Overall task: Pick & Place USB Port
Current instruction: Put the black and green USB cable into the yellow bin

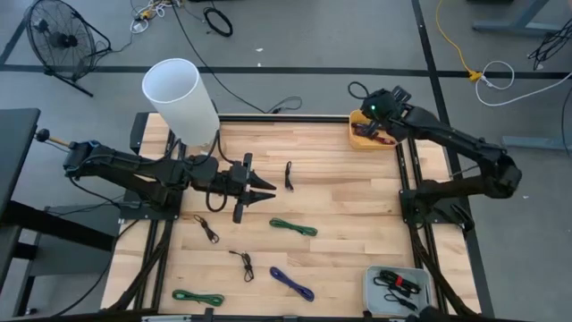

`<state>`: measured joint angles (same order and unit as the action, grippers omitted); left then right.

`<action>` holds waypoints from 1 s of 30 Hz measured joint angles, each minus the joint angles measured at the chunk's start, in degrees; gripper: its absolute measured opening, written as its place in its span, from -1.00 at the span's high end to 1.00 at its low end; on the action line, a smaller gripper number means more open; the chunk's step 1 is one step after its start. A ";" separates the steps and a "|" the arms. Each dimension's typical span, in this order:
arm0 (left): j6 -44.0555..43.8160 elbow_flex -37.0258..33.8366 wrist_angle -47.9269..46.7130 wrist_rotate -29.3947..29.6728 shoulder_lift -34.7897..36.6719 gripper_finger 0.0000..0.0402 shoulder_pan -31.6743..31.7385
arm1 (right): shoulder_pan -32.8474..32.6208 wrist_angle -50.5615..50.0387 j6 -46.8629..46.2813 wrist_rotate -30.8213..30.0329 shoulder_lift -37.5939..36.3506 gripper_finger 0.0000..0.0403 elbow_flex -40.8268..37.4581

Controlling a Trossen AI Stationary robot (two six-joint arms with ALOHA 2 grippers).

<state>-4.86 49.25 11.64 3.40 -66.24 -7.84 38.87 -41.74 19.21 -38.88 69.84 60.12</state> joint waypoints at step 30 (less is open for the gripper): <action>1.04 0.00 0.10 1.29 0.00 0.53 0.00 | 5.46 9.23 10.02 2.43 5.73 0.33 -8.77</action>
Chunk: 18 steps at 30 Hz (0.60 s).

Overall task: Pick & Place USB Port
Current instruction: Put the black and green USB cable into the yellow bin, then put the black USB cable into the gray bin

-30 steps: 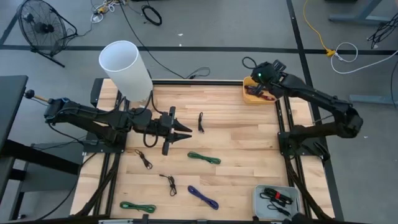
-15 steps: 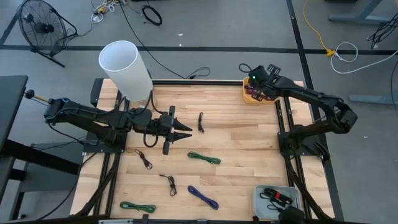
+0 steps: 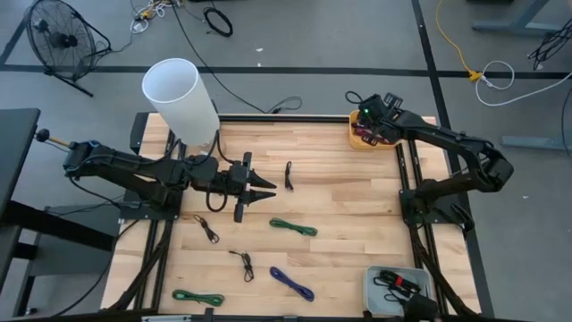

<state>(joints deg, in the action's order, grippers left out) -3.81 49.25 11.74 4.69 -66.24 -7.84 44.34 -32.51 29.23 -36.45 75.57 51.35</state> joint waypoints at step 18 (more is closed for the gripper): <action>0.01 -0.01 0.03 0.01 0.00 0.53 0.00 | 0.34 7.39 -0.85 0.15 -0.02 0.17 0.00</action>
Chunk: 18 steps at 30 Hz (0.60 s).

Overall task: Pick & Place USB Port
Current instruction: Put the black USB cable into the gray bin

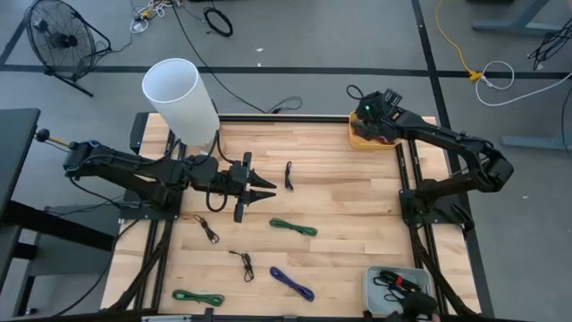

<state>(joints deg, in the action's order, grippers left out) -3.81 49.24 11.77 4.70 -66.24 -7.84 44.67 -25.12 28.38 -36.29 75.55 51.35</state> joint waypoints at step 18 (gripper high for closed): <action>0.05 -0.01 -0.04 0.19 -0.02 0.53 0.00 | -6.12 -5.71 -12.24 26.41 0.02 0.18 0.00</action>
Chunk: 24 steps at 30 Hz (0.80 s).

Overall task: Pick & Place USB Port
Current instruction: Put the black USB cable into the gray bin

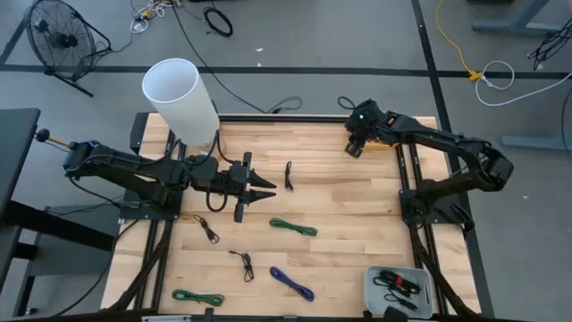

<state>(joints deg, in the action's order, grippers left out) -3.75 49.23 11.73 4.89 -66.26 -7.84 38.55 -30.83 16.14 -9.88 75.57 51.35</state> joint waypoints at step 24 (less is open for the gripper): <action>-2.27 0.00 -0.12 2.91 0.00 0.53 -0.05 | -26.23 2.77 -25.30 14.88 0.02 0.19 0.00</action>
<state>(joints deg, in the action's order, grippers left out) -6.02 49.23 11.61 7.79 -66.26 -7.88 12.32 -28.05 -9.16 4.99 75.59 51.35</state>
